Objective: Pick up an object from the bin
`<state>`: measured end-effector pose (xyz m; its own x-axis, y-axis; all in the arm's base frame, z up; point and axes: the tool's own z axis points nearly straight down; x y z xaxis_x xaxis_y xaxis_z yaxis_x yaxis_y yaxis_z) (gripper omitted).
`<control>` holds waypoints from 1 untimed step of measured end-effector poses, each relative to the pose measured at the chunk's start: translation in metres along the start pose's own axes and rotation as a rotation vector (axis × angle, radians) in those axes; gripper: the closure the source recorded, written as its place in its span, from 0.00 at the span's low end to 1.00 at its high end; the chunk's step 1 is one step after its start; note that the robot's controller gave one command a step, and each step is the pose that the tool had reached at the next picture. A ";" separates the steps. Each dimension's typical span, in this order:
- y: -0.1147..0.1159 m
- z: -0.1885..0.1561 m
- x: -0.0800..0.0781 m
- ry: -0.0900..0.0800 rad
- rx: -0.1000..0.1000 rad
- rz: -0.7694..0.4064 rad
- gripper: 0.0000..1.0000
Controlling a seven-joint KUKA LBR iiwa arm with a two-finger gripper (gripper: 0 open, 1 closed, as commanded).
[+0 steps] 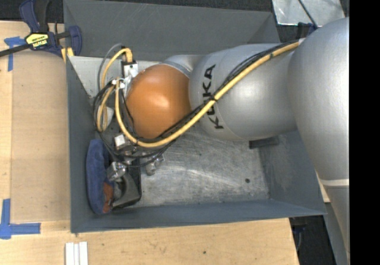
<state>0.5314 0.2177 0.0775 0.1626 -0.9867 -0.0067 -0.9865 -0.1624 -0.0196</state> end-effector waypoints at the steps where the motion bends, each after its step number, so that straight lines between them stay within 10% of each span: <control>1: 0.021 -0.001 0.017 -0.007 0.021 -0.410 0.00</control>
Offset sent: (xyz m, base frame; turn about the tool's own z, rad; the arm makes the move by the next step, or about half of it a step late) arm -0.0294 -0.0229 -0.0075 -0.4229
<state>0.5132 0.1979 0.0779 0.5420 -0.8404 -0.0007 -0.8396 -0.5415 -0.0420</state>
